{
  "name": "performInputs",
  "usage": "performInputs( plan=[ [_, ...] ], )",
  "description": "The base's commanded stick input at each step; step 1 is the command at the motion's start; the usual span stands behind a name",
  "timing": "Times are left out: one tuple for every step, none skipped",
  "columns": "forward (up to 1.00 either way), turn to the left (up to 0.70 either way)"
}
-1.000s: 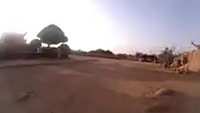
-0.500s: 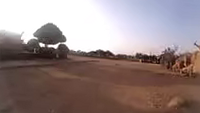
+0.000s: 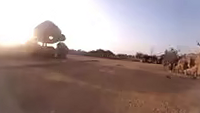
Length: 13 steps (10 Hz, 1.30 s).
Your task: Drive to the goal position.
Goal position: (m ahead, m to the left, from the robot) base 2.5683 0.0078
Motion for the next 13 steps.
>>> performInputs(
  plan=[
    [0.68, -0.34],
    [0.68, -0.34],
    [0.68, -0.21],
    [0.68, 0.0],
    [0.68, 0.0],
    [0.68, 0.0],
    [0.68, 0.0],
    [0.68, 0.0],
    [0.68, 0.0],
    [0.68, 0.0],
    [0.68, 0.0],
    [0.68, 0.0],
    [0.68, 0.0]
  ],
)
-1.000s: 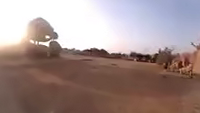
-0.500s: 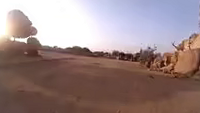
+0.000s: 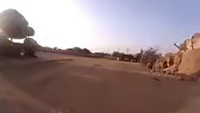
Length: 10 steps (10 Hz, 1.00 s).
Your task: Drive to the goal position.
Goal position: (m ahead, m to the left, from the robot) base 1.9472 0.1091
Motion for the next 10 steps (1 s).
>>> performInputs(
  plan=[
    [0.68, 0.0],
    [0.68, 0.0],
    [0.68, 0.0],
    [0.68, 0.0],
    [0.68, 0.0],
    [0.68, -0.1],
    [0.68, -0.27],
    [0.68, -0.34],
    [0.68, -0.34],
    [0.68, -0.34]
  ],
)
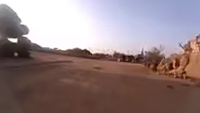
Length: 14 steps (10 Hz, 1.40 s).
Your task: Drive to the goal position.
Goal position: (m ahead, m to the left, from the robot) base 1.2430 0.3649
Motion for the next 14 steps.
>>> performInputs(
  plan=[
    [0.68, -0.34],
    [0.68, -0.34],
    [0.68, -0.34],
    [0.68, -0.34],
    [0.68, 0.0],
    [0.68, 0.0],
    [0.68, 0.0],
    [0.68, 0.0],
    [0.68, 0.0],
    [0.68, 0.0],
    [0.68, 0.0],
    [0.68, 0.0],
    [0.68, 0.0],
    [0.68, 0.0]
  ],
)
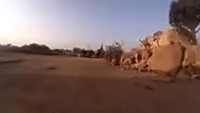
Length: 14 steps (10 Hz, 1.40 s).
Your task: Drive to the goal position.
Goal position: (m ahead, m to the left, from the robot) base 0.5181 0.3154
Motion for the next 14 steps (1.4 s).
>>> performInputs(
  plan=[
    [0.68, 0.0],
    [0.68, 0.0],
    [0.68, 0.0],
    [0.68, 0.0],
    [0.68, 0.0],
    [0.68, 0.0],
    [0.68, 0.0],
    [0.68, 0.0],
    [0.68, 0.0],
    [0.68, 0.0],
    [0.68, 0.0],
    [0.68, 0.0],
    [0.68, 0.0],
    [0.68, 0.0]
  ],
)
